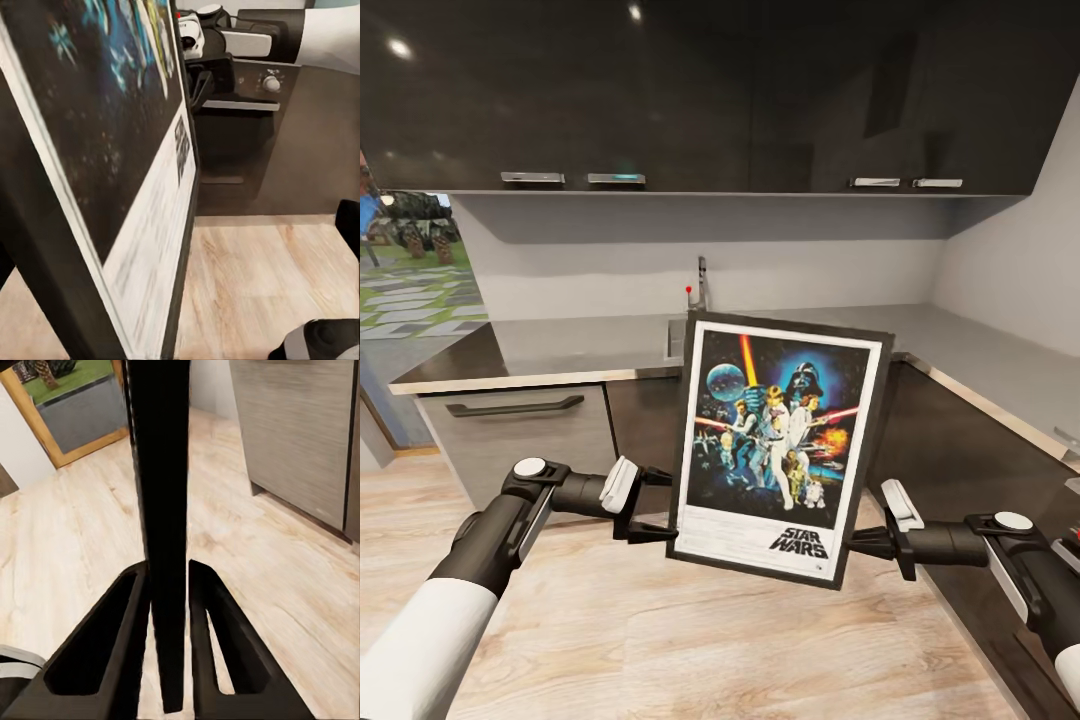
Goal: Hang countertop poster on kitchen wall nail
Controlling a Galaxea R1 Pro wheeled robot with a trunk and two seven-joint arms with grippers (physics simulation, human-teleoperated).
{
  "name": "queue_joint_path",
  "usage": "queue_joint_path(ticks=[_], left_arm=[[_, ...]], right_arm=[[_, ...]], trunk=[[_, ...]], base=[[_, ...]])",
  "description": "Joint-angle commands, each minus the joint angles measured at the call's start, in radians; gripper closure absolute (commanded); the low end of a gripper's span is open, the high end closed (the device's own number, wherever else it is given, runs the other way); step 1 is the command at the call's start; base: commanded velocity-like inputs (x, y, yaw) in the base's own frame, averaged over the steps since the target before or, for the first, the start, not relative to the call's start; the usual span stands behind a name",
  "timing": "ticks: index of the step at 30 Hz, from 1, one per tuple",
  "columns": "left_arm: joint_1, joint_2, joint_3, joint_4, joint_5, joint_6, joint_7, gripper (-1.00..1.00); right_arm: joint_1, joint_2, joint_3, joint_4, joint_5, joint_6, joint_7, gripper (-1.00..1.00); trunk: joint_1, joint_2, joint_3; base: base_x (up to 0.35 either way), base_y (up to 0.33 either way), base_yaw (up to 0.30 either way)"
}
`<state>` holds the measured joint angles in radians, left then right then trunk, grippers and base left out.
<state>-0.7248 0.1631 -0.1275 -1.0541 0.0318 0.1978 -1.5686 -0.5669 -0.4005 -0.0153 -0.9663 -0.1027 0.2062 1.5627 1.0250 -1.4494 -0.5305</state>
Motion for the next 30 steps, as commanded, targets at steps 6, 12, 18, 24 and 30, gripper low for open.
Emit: queue_joint_path(ticks=[6,12,18,24,30], left_arm=[[-0.001,0.001,-0.003,0.0,0.003,0.011,-0.002,-1.0],[-0.001,0.005,0.0,0.012,0.002,0.009,-0.002,-1.0],[-0.001,0.028,0.001,0.041,0.002,0.004,-0.002,-1.0],[0.01,0.05,0.003,0.049,0.002,0.0,-0.002,-1.0],[0.026,0.076,0.003,0.054,0.004,-0.002,-0.002,-1.0]], right_arm=[[-0.001,0.0,0.0,0.0,-0.002,0.016,0.004,1.0],[-0.001,0.0,0.0,0.0,-0.002,0.016,0.004,1.0],[-0.001,-0.001,0.0,0.0,-0.002,0.016,0.004,1.0],[-0.001,-0.001,0.0,0.0,-0.002,0.016,0.004,1.0],[-0.001,-0.001,-0.001,0.0,-0.002,0.016,0.004,1.0]], trunk=[[0.0,-0.001,-0.001],[0.0,-0.001,-0.001],[0.0,-0.001,-0.001],[0.0,-0.001,-0.001],[0.0,-0.001,-0.001]], base=[[0.0,0.0,0.0],[0.0,0.0,0.0],[0.0,0.0,0.0],[0.0,0.0,0.0],[0.0,0.0,0.0]])
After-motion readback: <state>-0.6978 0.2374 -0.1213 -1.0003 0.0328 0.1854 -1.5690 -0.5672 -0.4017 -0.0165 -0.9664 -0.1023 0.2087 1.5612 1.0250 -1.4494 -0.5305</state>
